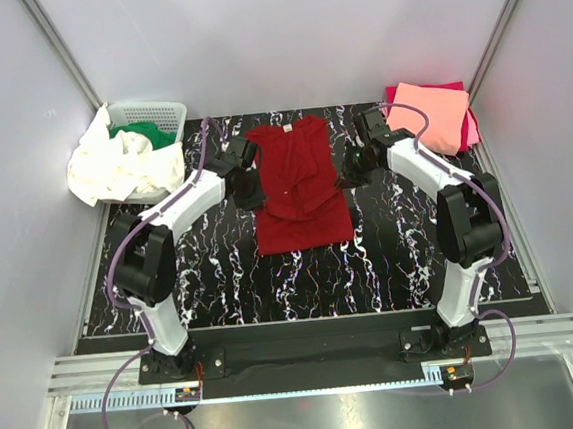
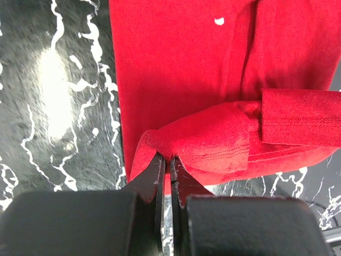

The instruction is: Fold and stack the t-shirts

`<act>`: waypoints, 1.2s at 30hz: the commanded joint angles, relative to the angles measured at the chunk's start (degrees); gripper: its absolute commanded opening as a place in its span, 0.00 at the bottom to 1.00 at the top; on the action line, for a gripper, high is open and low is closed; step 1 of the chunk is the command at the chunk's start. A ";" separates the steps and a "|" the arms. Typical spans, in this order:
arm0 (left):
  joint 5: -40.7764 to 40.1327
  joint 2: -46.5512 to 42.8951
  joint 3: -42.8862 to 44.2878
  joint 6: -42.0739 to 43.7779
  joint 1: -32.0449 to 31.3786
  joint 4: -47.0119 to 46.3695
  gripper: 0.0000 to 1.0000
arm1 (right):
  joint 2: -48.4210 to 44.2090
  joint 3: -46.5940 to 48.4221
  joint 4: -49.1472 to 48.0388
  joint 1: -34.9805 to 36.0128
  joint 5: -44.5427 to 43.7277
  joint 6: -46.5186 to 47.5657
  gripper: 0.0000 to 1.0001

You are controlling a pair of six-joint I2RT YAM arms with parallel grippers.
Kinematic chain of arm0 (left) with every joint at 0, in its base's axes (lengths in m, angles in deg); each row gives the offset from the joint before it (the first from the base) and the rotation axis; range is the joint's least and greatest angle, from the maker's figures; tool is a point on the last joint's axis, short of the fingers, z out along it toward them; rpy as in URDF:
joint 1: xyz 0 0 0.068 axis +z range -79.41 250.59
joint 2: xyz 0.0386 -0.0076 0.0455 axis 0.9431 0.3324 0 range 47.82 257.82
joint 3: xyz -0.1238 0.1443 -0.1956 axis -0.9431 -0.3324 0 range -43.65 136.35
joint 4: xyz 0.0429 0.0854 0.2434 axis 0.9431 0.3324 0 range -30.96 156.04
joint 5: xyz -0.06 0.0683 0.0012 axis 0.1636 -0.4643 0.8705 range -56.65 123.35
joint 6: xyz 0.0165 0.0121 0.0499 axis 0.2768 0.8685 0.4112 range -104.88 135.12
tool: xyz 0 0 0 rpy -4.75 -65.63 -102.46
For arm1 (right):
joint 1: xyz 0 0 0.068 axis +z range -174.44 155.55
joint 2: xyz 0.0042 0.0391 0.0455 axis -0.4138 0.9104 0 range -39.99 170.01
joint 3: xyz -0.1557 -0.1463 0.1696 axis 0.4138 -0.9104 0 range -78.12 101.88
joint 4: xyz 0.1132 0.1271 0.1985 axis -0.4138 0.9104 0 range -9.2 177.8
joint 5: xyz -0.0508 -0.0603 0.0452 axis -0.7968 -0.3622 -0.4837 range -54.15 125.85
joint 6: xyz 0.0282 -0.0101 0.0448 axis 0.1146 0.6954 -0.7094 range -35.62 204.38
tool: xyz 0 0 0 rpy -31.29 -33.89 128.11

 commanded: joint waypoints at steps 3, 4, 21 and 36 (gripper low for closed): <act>1.71 2.14 4.30 2.39 1.80 0.20 0.00 | 3.71 6.14 -1.49 -0.90 3.43 2.18 0.00; 1.88 3.27 4.65 2.48 1.98 0.28 0.00 | 4.85 6.41 -1.58 -1.17 3.51 2.09 0.00; 5.93 21.48 25.13 3.89 7.51 8.28 0.34 | 21.91 22.14 4.13 -4.24 4.83 1.21 0.52; 1.18 3.05 14.27 4.24 8.57 7.68 0.59 | 3.14 8.82 1.34 -5.39 1.13 2.89 0.76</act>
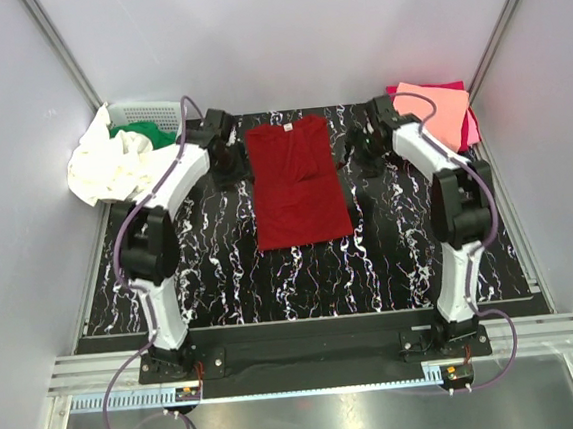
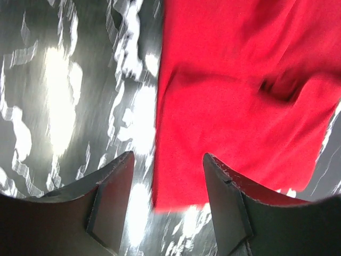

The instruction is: Fold and stack the t-shirts

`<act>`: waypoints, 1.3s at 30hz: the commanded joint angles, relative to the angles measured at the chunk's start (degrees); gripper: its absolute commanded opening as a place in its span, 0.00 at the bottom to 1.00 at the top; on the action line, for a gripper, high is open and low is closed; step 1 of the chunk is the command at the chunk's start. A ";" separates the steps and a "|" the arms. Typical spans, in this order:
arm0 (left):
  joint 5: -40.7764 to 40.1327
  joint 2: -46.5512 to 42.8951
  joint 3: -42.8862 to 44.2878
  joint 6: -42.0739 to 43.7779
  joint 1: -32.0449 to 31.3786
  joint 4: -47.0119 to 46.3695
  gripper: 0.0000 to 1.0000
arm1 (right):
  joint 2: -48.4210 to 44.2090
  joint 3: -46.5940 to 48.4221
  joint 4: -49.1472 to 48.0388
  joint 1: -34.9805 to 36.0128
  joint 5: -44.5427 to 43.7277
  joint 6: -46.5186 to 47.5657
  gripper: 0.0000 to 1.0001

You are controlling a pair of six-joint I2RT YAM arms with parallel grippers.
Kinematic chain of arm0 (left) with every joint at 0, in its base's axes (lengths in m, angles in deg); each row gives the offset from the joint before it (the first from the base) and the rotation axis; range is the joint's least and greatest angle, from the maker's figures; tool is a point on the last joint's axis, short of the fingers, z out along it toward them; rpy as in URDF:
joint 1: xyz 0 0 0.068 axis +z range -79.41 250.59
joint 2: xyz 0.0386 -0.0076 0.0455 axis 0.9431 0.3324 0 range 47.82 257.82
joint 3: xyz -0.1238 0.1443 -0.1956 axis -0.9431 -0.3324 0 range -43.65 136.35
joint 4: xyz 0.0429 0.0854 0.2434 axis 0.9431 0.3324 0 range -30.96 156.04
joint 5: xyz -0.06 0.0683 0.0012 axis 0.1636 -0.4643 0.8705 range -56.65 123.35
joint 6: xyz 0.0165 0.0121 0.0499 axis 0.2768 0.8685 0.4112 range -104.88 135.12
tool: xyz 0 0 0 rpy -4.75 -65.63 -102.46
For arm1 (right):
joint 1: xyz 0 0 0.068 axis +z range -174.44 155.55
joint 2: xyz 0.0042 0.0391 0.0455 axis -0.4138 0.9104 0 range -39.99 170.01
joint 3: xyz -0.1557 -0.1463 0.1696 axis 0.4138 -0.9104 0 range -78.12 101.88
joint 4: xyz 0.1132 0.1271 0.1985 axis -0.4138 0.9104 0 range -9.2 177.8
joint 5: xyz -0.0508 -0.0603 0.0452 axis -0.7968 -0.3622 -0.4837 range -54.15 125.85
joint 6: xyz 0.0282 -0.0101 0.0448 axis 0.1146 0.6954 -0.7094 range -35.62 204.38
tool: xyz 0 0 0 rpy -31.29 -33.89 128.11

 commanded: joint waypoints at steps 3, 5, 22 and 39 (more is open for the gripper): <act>0.72 -14.07 -17.68 -1.86 -1.20 -9.37 0.58 | -15.98 -19.62 -9.30 0.27 4.19 -1.03 0.75; 1.70 -16.37 -25.07 -3.35 -1.82 -11.93 0.58 | -18.19 -27.71 -12.37 0.19 5.07 -2.09 0.73; 8.91 -24.82 -54.70 -10.39 -2.79 -31.80 0.54 | -18.65 -49.62 -29.61 0.19 11.14 -6.49 0.45; 9.70 -25.62 -63.06 -16.80 -2.96 -44.72 0.50 | -15.75 -51.55 -32.51 0.19 12.19 -6.58 0.00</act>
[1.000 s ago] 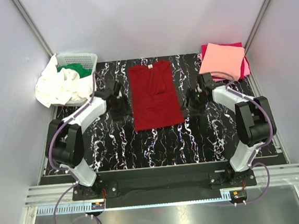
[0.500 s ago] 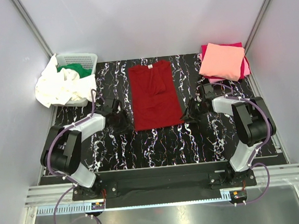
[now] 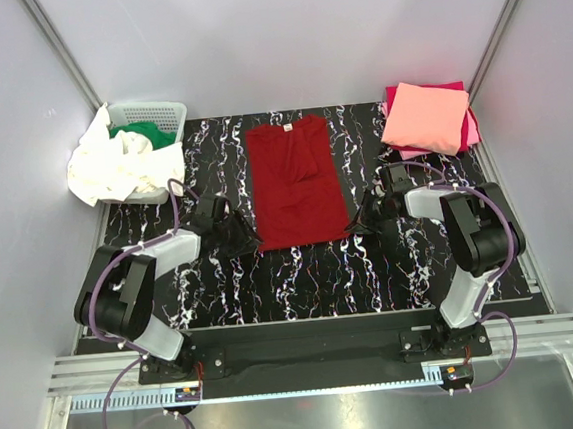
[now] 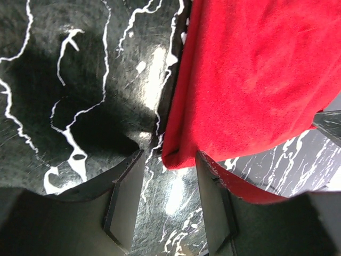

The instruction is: Fold and stack the t-shirts

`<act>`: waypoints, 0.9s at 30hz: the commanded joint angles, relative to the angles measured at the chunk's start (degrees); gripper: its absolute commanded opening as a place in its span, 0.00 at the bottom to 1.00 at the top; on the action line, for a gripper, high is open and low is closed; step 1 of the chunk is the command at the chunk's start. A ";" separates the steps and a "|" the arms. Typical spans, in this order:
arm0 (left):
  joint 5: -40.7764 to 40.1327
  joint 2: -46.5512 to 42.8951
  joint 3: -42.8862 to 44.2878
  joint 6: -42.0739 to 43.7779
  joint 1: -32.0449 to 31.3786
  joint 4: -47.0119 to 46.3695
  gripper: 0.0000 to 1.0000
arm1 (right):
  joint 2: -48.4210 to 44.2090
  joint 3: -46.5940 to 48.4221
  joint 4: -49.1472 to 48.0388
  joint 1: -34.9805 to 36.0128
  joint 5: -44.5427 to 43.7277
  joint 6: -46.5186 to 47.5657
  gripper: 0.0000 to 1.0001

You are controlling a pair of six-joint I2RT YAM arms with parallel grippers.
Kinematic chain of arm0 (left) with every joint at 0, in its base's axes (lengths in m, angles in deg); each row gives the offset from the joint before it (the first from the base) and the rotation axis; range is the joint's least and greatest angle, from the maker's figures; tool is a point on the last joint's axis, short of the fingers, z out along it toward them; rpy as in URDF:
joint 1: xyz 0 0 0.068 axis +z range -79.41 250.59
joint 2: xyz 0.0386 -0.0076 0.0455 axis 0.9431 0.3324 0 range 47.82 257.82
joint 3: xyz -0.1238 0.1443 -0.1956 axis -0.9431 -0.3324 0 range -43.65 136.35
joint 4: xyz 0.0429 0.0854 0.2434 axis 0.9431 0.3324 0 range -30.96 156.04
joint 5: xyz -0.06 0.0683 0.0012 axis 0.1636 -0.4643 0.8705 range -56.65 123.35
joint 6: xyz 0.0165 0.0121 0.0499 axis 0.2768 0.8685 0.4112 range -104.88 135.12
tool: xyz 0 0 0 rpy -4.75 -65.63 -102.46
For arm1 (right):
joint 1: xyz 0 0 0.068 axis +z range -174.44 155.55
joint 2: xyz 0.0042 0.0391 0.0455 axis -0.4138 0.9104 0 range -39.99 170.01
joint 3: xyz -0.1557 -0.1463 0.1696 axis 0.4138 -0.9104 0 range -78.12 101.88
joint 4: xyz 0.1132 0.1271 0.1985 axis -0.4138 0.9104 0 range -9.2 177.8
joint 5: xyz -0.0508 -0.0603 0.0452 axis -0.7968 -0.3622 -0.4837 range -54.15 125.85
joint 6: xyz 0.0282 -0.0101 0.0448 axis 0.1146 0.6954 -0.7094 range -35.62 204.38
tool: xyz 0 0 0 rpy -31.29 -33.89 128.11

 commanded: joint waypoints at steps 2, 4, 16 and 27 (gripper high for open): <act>-0.95 0.81 -2.25 -0.98 -0.36 -2.48 0.50 | 2.27 -1.50 -0.91 0.23 -1.82 0.92 0.00; -0.86 1.07 -2.96 -1.33 -0.54 -3.09 0.50 | 2.44 -1.59 -1.17 0.14 -1.90 1.01 0.00; 0.90 2.23 -5.68 -3.09 -3.17 -8.20 0.00 | 0.78 -4.92 -2.41 0.14 -0.85 0.49 0.00; -11.31 -24.91 -9.72 -7.04 -15.73 15.17 0.00 | -28.90 -24.24 4.16 0.14 -0.24 -8.47 0.00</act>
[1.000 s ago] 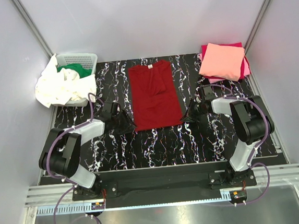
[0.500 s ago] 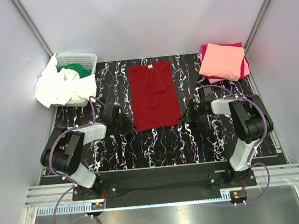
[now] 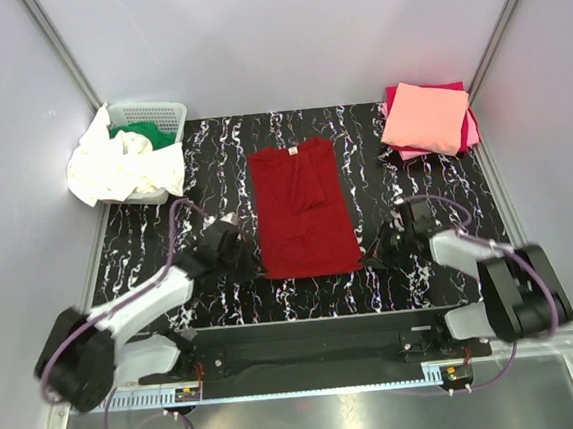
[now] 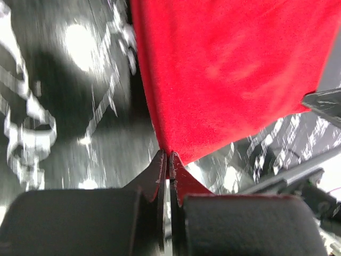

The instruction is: Fold and stack the t-shirts

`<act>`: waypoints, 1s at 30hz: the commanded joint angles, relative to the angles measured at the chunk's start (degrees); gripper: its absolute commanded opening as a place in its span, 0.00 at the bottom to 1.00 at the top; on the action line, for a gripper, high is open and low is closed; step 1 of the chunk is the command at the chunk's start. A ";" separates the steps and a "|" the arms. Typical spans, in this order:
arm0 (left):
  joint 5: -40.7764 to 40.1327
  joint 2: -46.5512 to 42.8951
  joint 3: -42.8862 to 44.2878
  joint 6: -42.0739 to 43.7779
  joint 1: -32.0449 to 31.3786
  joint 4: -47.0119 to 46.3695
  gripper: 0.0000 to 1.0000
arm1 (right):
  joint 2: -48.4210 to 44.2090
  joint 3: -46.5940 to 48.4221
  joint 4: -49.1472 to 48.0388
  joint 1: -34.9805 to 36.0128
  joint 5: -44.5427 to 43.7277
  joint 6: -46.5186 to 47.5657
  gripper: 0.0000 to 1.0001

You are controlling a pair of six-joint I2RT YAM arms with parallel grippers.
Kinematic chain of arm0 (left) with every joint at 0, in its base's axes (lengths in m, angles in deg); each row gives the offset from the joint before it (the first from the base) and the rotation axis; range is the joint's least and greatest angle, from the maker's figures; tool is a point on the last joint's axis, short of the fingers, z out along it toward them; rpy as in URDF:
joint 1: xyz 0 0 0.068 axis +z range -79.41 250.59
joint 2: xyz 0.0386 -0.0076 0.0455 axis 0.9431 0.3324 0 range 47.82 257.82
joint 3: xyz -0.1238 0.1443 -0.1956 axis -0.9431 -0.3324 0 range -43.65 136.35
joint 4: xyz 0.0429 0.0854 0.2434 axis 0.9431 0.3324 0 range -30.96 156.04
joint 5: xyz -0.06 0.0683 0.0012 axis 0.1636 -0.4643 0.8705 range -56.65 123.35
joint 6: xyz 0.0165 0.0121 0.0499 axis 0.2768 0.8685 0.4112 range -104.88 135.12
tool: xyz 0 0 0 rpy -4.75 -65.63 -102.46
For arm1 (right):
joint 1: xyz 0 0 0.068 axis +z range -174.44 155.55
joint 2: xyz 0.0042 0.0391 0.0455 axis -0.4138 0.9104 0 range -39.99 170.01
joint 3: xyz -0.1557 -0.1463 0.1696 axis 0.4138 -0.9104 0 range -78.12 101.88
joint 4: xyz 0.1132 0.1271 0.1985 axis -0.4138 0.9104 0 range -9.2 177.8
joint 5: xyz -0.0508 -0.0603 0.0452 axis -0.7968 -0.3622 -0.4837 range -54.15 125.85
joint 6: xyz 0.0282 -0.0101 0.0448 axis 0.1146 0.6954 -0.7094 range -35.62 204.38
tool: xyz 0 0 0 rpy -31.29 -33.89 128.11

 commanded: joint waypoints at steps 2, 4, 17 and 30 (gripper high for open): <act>-7.72 -14.20 -2.18 -3.66 -4.27 13.87 0.00 | -20.15 -7.41 7.70 0.23 -0.85 -5.29 0.00; -8.77 -20.51 -3.07 -6.56 -7.87 16.70 0.00 | -28.27 -11.28 13.41 0.41 -0.23 -7.93 0.00; -17.82 -29.08 3.51 -18.96 -25.46 30.50 0.00 | -69.01 -6.56 46.83 0.76 1.70 -14.18 0.00; -22.22 -24.77 13.18 -14.57 -25.37 37.10 0.02 | -57.59 3.81 43.50 0.76 -2.33 -9.26 0.00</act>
